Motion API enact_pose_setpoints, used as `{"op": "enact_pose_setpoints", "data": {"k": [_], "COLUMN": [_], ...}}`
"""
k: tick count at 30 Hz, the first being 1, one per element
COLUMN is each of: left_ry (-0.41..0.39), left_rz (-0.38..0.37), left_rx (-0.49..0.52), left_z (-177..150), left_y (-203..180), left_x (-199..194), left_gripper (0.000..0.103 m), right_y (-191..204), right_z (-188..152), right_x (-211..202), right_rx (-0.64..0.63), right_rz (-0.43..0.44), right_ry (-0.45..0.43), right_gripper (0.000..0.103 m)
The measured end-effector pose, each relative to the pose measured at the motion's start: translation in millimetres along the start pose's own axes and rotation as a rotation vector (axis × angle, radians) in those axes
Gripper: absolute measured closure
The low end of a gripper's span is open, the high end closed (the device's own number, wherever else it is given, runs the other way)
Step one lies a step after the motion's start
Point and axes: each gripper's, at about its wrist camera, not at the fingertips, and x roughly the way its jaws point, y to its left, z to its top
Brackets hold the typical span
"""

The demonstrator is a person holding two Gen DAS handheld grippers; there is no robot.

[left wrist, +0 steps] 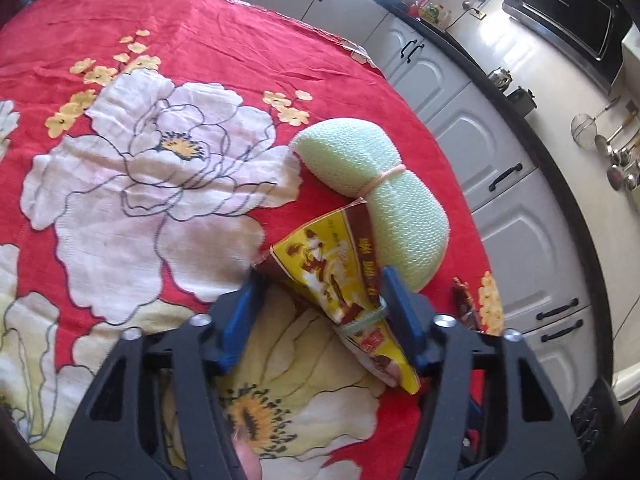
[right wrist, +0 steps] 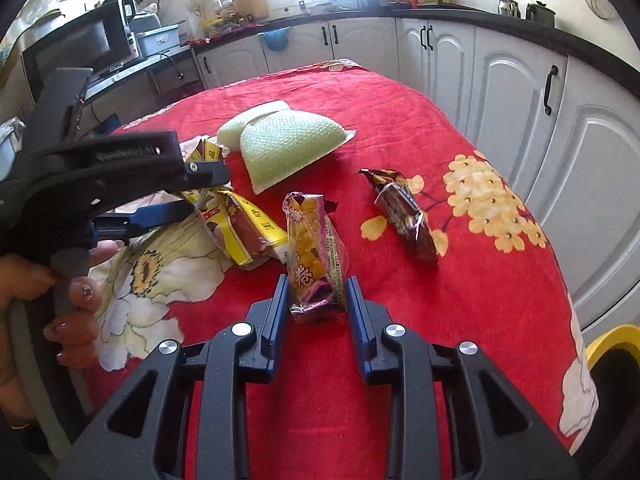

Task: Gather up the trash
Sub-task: 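Grasp the yellow snack box with the left tool while the right tool grasps the orange wrapper, then carry the yellow box and orange wrapper over the yellow-rimmed bin with both tools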

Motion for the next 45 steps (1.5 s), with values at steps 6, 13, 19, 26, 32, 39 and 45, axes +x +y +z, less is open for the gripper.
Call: {"op": "enact_pose_setpoints", "data": {"k": [6,13,19,26,32,39,45], "left_ry": [0.013,0.029,-0.005,-0.029,-0.063,-0.099,-0.118], "left_rz": [-0.041,-0.112,-0.156,-0.201,-0.250,-0.279,-0.298], "left_rx": [0.016,0.047,0.119,0.200,0.275,0.350,0.400], "left_z": [-1.0,-10.3,-17.9,-27.4,-36.3,-49.8,-59.4], "left_y": [6.3,7.2,-3.9,-26.0,-54.5,-80.4,-99.0], "left_x": [-4.0,-15.1,-37.5,-60.7,-81.3,-97.0,-105.4], "left_gripper": [0.068,0.077,0.080,0.080,0.080,0.080,0.080], "right_y": [2.1,6.0,1.9,-12.0,-22.8,-36.9,-50.0], "right_z": [-10.6,-22.8,-28.1,-28.1,-27.6,-29.9,-37.0], "right_x": [-10.8,-24.8,-48.4,-87.0,-113.0,-138.2,-156.6], "right_rx": [0.028,0.039,0.058,0.092,0.111,0.133,0.149], "right_rz": [0.005,0.005,0.003,-0.015,-0.039,-0.072,-0.103], "right_ry": [-0.008,-0.021,-0.064,-0.136,-0.178,-0.221,-0.247], "right_gripper": [0.076,0.078,0.078,0.078,0.078,0.078,0.078]}}
